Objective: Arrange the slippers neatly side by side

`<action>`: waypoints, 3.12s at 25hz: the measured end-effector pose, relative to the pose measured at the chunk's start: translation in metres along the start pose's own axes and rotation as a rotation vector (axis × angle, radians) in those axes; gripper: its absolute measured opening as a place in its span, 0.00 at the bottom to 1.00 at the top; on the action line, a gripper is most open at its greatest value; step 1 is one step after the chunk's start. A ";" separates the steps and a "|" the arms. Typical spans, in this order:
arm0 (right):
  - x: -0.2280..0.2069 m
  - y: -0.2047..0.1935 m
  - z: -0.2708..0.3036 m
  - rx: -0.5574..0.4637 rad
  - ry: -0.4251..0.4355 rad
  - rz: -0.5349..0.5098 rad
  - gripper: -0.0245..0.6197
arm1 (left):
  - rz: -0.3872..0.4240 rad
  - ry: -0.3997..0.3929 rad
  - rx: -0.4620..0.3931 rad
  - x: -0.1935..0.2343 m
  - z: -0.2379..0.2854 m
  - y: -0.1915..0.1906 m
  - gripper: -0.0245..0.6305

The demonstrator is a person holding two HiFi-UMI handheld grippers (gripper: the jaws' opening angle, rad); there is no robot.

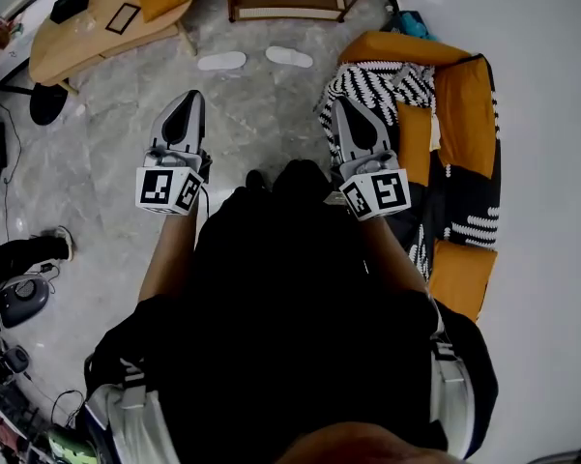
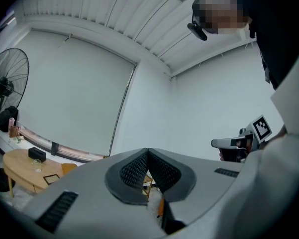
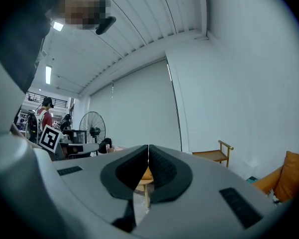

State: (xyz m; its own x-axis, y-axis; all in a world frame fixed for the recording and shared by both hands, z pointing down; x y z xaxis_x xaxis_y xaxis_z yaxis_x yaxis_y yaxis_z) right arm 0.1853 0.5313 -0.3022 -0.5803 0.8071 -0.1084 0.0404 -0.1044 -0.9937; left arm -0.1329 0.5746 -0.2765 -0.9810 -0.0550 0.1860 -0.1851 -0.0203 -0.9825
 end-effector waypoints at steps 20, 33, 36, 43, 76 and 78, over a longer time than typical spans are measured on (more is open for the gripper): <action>-0.140 -0.010 0.073 -0.041 0.025 0.054 0.09 | 0.056 0.045 0.044 -0.009 0.137 -0.009 0.06; -0.292 0.004 0.127 -0.026 0.108 0.109 0.09 | 0.129 0.135 0.072 -0.044 0.274 0.014 0.06; -0.318 0.003 0.140 -0.037 0.121 0.113 0.09 | 0.139 0.165 0.087 -0.043 0.293 0.014 0.06; -0.373 -0.014 0.154 -0.040 0.103 0.137 0.09 | 0.190 0.175 0.122 -0.047 0.326 0.008 0.06; -0.285 -0.099 0.282 0.089 -0.156 0.163 0.09 | 0.046 -0.054 0.256 0.149 0.370 -0.068 0.06; -0.289 -0.111 0.290 0.114 -0.145 0.160 0.09 | 0.027 -0.040 0.276 0.154 0.371 -0.086 0.06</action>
State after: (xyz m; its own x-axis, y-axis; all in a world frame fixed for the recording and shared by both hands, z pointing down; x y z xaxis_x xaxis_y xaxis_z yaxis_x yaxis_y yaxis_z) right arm 0.1126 0.1415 -0.1528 -0.6851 0.6839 -0.2510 0.0537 -0.2961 -0.9536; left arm -0.2470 0.1973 -0.1597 -0.9814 -0.0982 0.1649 -0.1303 -0.2895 -0.9482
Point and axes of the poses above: the fingertips, and each gripper's own axes: z forward along the fingers, x to its left, y out of its top, the point moved 9 cm from there along -z, backward along the fingers, and after that the axes turned 13 degrees about y, right-handed, at the moved point
